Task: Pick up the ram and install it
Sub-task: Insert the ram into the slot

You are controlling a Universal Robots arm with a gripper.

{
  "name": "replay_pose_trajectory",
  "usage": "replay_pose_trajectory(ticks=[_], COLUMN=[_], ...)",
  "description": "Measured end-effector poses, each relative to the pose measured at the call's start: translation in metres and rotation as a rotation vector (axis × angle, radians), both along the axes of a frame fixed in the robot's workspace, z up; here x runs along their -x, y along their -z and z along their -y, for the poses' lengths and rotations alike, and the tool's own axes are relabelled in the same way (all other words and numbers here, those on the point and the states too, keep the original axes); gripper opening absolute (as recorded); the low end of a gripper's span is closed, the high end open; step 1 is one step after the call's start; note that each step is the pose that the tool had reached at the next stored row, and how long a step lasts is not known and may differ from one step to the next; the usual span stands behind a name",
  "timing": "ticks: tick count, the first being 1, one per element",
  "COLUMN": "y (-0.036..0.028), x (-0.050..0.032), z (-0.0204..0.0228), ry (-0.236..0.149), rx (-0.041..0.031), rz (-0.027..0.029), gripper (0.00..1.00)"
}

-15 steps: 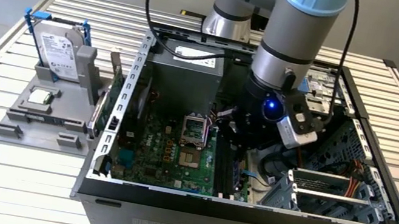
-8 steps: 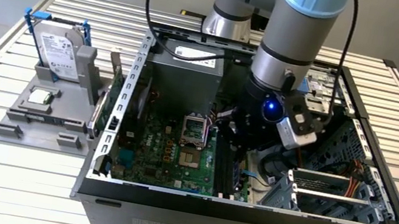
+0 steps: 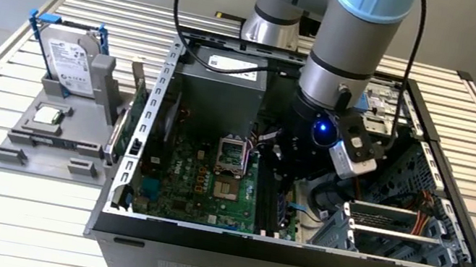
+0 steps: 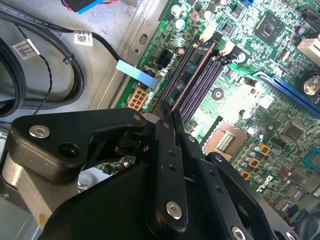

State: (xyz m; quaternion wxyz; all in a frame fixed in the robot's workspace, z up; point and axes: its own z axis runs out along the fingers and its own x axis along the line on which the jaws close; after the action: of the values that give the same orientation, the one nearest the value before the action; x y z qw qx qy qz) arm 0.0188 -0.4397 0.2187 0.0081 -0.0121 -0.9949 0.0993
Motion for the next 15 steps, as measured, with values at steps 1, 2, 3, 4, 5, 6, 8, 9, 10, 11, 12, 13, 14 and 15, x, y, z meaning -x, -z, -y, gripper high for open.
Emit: replay_pose_trajectory(ticks=[1,2,3,4,5,6,8,9,10,11,12,13,14,15], y=[0.0003,0.0007,0.0007,0.0008,0.0012,0.0016,0.003,0.0042,0.0061,0.0078,0.0096,0.0107,0.0109,0.0111], x=[0.0,0.0002,0.0003,0.0003,0.0003,0.0004,0.0004,0.0005,0.0009,0.0018,0.0027,0.0029,0.0029,0.0029], z=[0.0,0.0,0.0,0.0,0.0,0.0,0.0,0.0,0.0001,0.0003,0.0005,0.0007,0.0007,0.0007], ry=[0.0,0.0,0.001,0.001,0.001,0.001,0.002,0.003,0.004,0.006,0.007,0.008,0.008,0.008], rx=[-0.0002,-0.0003,0.0,0.0001,0.0,0.0,-0.0001,0.0001,0.0001,0.0002,0.0005,0.0008,0.0007,0.0007], rz=[0.0001,0.0001,0.0,0.0,0.0,0.0001,0.0001,0.0002,0.0007,0.0017,0.0026,0.0021,0.0023,0.0023], gripper=[0.0,0.0,0.0,0.0,0.0,0.0,0.0,0.0,0.0,0.0,0.0,0.0,0.0,0.0])
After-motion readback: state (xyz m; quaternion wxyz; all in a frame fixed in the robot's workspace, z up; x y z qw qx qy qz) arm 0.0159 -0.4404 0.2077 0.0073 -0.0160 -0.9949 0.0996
